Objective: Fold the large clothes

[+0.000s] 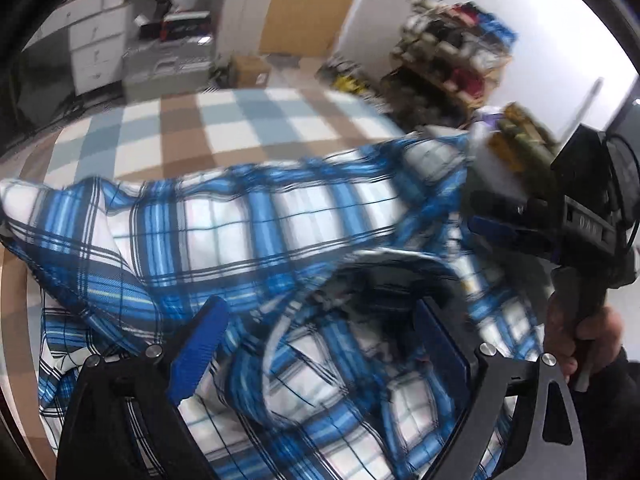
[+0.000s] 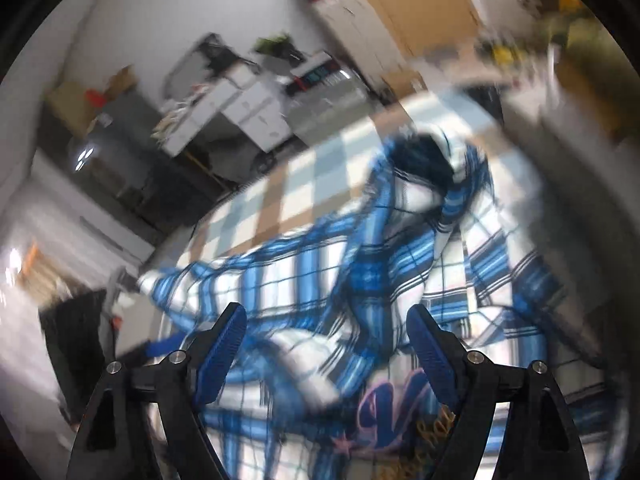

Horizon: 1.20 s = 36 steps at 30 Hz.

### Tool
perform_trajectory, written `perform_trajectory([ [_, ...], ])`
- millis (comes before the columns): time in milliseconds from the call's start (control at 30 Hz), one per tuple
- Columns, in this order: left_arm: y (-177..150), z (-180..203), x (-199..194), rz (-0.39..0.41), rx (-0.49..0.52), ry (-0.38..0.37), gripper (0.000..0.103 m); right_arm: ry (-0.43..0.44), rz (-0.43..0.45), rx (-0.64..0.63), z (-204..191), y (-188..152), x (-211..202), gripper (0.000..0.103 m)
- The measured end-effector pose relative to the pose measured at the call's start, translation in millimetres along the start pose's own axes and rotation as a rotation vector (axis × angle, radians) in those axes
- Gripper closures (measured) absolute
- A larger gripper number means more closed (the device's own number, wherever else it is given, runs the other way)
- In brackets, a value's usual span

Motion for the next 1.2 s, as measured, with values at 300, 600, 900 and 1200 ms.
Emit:
perform_trajectory([
  [300, -19.3, 19.4, -14.4, 0.033, 0.070, -0.082, 0.097, -0.008, 0.069, -0.077, -8.9, 25.4, -1.6, 0.099],
  [600, -82.4, 34.2, 0.0, -0.157, 0.160, -0.037, 0.075, -0.221, 0.025, -0.050, 61.3, -21.2, -17.9, 0.081],
  [900, -51.1, 15.1, -91.2, -0.005, 0.176, 0.012, 0.031, -0.237, 0.169, -0.357, -15.4, -54.8, -72.0, 0.037],
  [1200, 43.1, -77.7, -77.9, 0.006, 0.100, 0.236, 0.014, -0.456, 0.136, -0.570, -50.0, 26.1, 4.3, 0.029],
])
Point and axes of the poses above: each gripper's, at about its wrist camera, not at the fingertips, and x roughly the way its jaws point, z to its right, y to its top, the point moved 8 cm from there along x, roughly the way its jaws point, and after that the axes turned 8 degrees about x, right-handed, at the moved point
